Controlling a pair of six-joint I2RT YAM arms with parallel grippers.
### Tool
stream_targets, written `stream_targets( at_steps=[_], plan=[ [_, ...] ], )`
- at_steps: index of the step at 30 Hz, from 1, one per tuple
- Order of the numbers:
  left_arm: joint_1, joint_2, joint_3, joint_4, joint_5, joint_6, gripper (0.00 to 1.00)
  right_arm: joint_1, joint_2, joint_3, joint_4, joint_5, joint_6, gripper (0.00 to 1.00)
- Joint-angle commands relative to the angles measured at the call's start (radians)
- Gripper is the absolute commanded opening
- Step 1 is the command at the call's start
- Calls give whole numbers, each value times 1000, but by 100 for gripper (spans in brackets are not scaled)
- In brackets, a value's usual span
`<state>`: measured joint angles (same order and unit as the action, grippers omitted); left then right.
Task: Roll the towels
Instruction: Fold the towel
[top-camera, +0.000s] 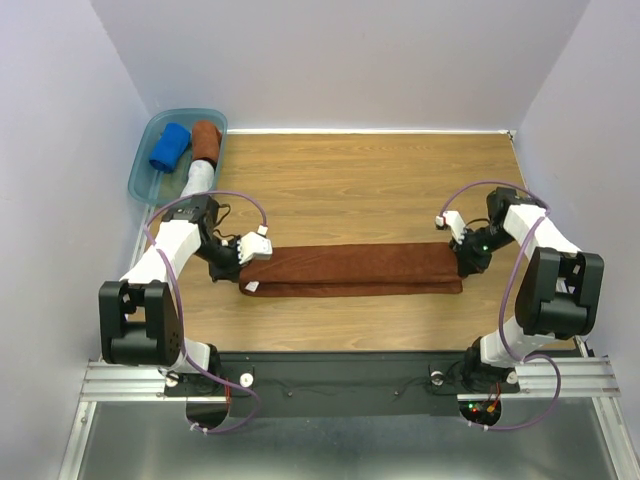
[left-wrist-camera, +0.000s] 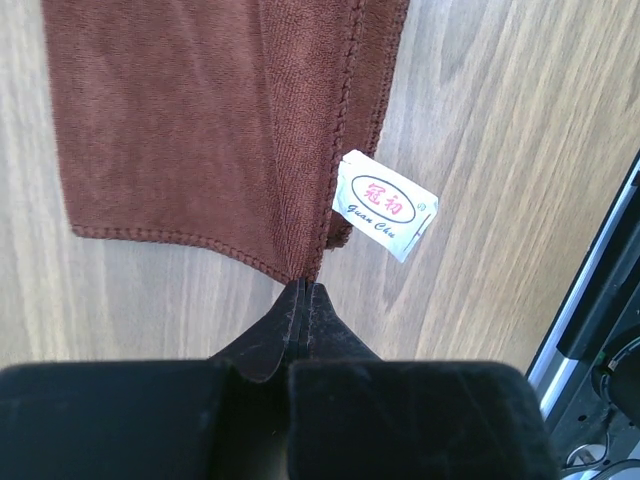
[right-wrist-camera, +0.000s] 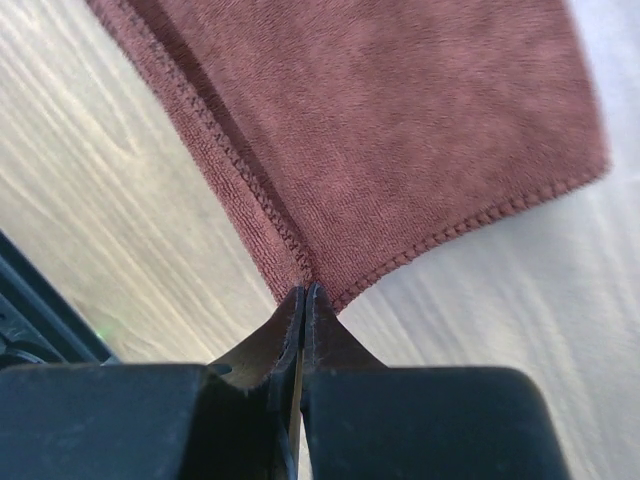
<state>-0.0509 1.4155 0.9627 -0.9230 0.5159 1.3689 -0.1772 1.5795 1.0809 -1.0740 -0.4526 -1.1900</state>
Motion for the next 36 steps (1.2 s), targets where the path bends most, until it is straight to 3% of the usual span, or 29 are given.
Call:
stream_targets(
  at_steps=[1, 6, 7, 8, 10, 13, 18, 19, 21, 22, 24, 25, 28, 36],
  plan=[
    [-4, -24, -36, -8, 0, 4, 0, -11, -27, -32, -17, 3, -36, 1],
    [-24, 2, -51, 12, 19, -16, 23, -10, 4, -16, -17, -21, -14, 17],
    [-33, 0, -58, 12, 16, -22, 37, -10, 7, -12, -18, -20, -11, 38],
    [-40, -3, -62, 16, 16, -31, 42, -10, 11, -6, -17, -20, -7, 49],
    [-44, -30, -65, 12, 18, -31, 50, -10, 13, 28, -27, -20, 16, 55],
    [-43, -65, -38, 4, 22, -63, 55, -10, -4, 94, -47, -46, 42, 63],
    [-43, -8, 76, 67, 91, -262, 55, -2, 68, 232, -95, -136, 127, 62],
    [-46, 11, 109, 93, 120, -383, 55, 16, 91, 264, -95, -139, 150, 59],
    [-52, 57, 133, 142, 153, -451, 55, 42, 155, 281, -78, -123, 222, 53],
    [-55, 66, 128, 183, 154, -514, 51, 54, 174, 281, -64, -114, 243, 46],
    [-58, 77, 105, 332, 93, -695, 41, 94, 198, 258, -12, -71, 300, 41],
    [-58, 82, 85, 370, 64, -738, 30, 103, 203, 249, 2, -54, 312, 39],
    [-58, 79, 61, 427, 0, -771, 26, 113, 202, 223, 8, -23, 326, 40],
    [-66, 121, 15, 504, -83, -860, 26, 116, 181, 99, 29, 96, 346, 43]
  ],
)
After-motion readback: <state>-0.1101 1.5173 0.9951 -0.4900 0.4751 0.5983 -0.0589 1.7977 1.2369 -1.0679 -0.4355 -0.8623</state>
